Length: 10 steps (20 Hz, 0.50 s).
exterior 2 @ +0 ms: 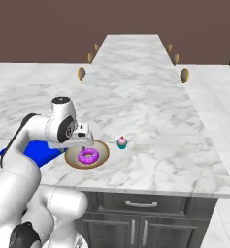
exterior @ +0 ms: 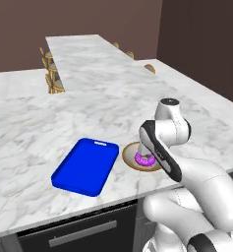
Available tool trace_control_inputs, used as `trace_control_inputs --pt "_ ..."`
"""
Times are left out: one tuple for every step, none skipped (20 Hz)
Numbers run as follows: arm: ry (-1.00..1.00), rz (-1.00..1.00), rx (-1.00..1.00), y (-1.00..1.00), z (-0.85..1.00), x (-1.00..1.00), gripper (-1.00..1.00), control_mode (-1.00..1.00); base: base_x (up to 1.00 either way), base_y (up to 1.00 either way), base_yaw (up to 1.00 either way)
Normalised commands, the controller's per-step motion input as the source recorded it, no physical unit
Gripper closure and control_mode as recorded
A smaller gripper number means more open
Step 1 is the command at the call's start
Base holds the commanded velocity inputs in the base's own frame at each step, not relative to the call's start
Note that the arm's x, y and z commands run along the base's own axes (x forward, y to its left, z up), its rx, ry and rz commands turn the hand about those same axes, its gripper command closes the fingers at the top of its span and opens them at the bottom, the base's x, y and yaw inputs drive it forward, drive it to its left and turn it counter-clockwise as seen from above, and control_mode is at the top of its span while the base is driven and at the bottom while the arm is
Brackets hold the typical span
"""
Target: Place the bowl with donut and the cupcake onto the tray.
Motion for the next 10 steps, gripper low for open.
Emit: trace_control_inputs --pt "0.09 -0.01 0.25 -0.82 0.0 0.47 -1.0 -1.0 0.0 0.0 0.0" --pt "0.06 -0.01 0.25 -0.84 0.0 0.44 -1.0 -1.0 0.0 0.0 0.0" --pt "0.04 0.0 0.25 -0.85 0.0 0.4 -1.0 -1.0 0.0 0.0 0.0" --pt "0.02 0.0 0.22 -0.82 -0.03 0.35 -1.0 -1.0 0.0 0.0 0.0" --pt "0.0 0.0 0.21 -0.76 -0.11 0.29 -1.0 -1.0 0.0 0.0 0.0" --pt "0.0 0.0 0.18 -0.69 -0.19 0.26 -1.0 -1.0 0.0 0.0 0.0" --pt "0.0 0.0 0.15 -0.53 -0.19 0.16 -1.0 -1.0 0.0 0.0 0.0" --pt "0.0 0.0 0.1 -0.38 -0.13 0.07 -1.0 -1.0 0.0 0.0 0.0" --pt "0.0 0.0 0.06 -0.21 -0.01 0.0 -1.0 -1.0 0.0 0.0 0.0" --pt "0.0 0.0 0.01 -0.08 0.0 0.0 -1.0 -1.0 0.0 0.0 0.0"
